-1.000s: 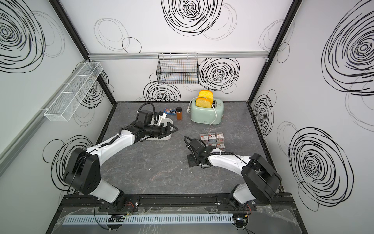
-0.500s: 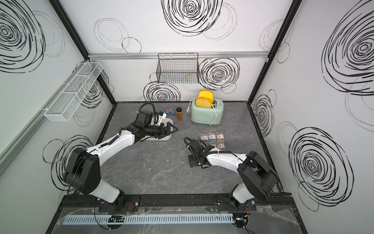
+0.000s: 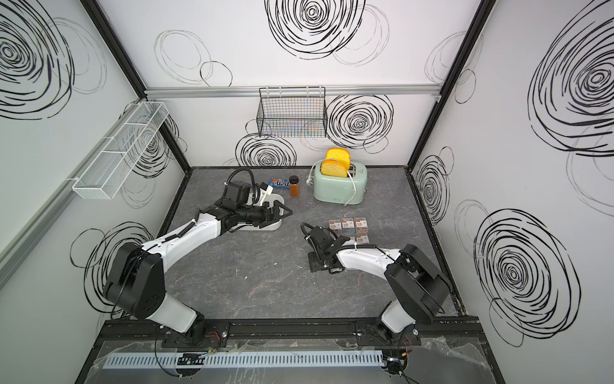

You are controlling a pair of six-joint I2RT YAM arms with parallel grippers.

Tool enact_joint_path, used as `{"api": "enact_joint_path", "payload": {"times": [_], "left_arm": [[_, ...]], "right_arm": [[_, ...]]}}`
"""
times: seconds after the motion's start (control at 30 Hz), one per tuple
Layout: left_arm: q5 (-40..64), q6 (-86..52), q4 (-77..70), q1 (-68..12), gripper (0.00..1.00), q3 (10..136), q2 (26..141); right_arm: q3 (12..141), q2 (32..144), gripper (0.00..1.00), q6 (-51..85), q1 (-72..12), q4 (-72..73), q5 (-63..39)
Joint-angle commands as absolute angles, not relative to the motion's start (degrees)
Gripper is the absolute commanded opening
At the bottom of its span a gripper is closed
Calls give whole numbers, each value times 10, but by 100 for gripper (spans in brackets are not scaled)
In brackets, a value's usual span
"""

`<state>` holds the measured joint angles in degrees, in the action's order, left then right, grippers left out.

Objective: Take the paper clips out of the storage box
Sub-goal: Place the boxed paper clips at the center of the board.

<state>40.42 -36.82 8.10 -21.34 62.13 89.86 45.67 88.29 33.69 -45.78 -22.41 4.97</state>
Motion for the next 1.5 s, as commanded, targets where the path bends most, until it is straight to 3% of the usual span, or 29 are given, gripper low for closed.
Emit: {"api": "enact_joint_path", "payload": {"times": [0.0, 1.47], "left_arm": [[406, -357, 73, -209, 99, 622, 893], [412, -361, 68, -212, 99, 638, 916]], "right_arm": [[471, 889, 64, 347, -447, -243, 75], [438, 864, 62, 342, -386, -281, 89]]}}
